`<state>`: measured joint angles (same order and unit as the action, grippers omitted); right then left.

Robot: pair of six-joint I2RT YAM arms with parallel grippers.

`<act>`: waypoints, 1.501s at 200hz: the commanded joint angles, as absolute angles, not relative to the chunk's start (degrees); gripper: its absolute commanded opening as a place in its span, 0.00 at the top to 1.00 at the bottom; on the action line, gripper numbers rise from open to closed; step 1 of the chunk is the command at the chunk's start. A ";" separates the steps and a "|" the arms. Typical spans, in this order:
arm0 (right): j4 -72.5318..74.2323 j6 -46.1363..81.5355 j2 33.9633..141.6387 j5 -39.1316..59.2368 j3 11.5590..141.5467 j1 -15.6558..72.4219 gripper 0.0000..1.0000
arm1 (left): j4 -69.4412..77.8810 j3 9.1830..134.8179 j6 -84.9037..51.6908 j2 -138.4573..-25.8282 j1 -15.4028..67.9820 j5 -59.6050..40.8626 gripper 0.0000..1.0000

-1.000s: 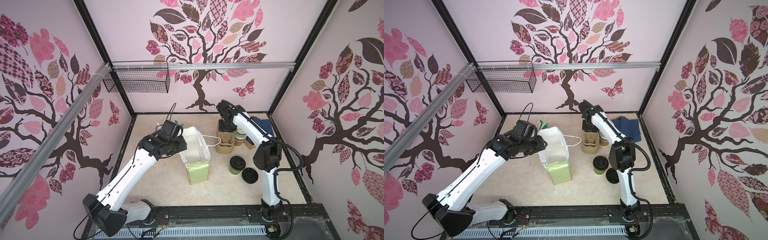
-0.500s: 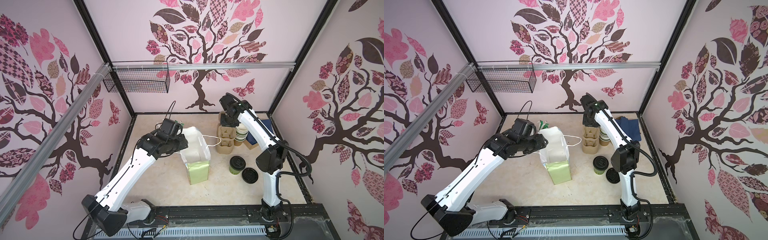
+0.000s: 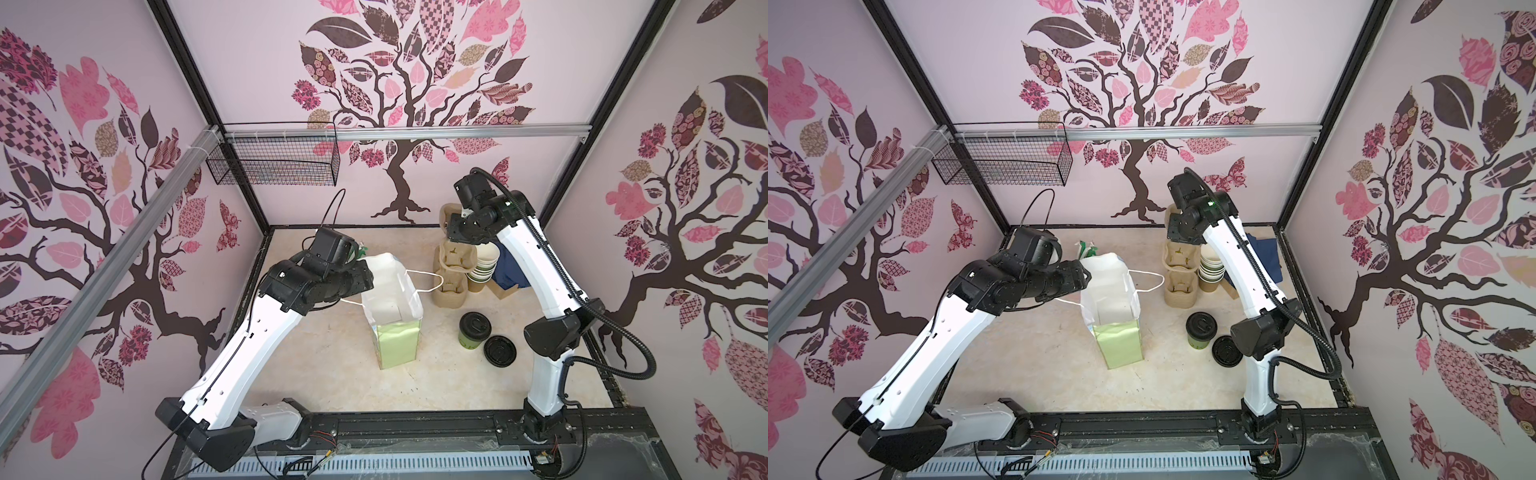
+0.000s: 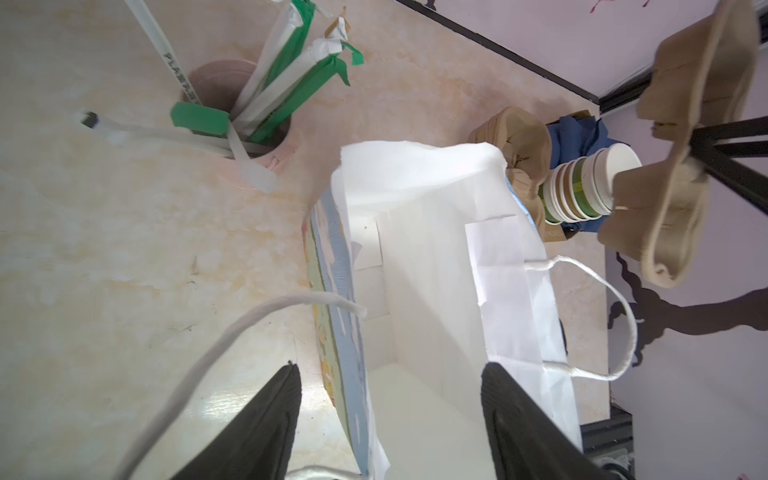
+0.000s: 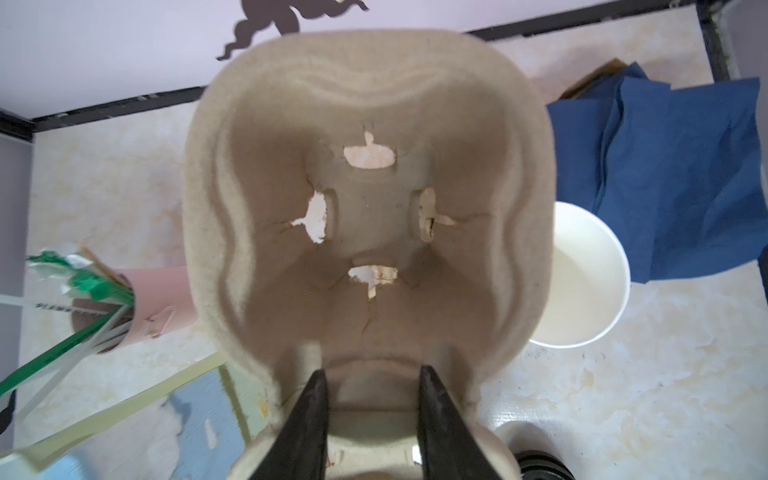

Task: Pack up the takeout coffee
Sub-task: 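Carry the carrier over the bag opening while the left gripper holds the bag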

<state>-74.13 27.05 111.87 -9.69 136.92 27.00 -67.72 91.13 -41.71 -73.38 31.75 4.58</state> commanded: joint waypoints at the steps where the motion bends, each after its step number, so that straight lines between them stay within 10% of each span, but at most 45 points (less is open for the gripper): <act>1: -79.59 26.93 109.27 -9.03 142.70 29.24 0.67 | -73.16 94.78 -43.57 -71.71 30.90 11.19 0.25; 144: -75.95 36.68 100.58 2.18 144.15 44.29 0.67 | -72.40 85.89 -45.20 -65.00 26.64 3.96 0.19; 300: -81.22 40.63 117.22 -10.14 146.79 56.27 0.71 | -62.34 74.88 -49.22 -61.34 26.10 -0.63 0.72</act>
<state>-76.27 41.54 115.09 -6.92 144.20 54.65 -64.60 76.51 -49.12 -61.76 26.39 0.45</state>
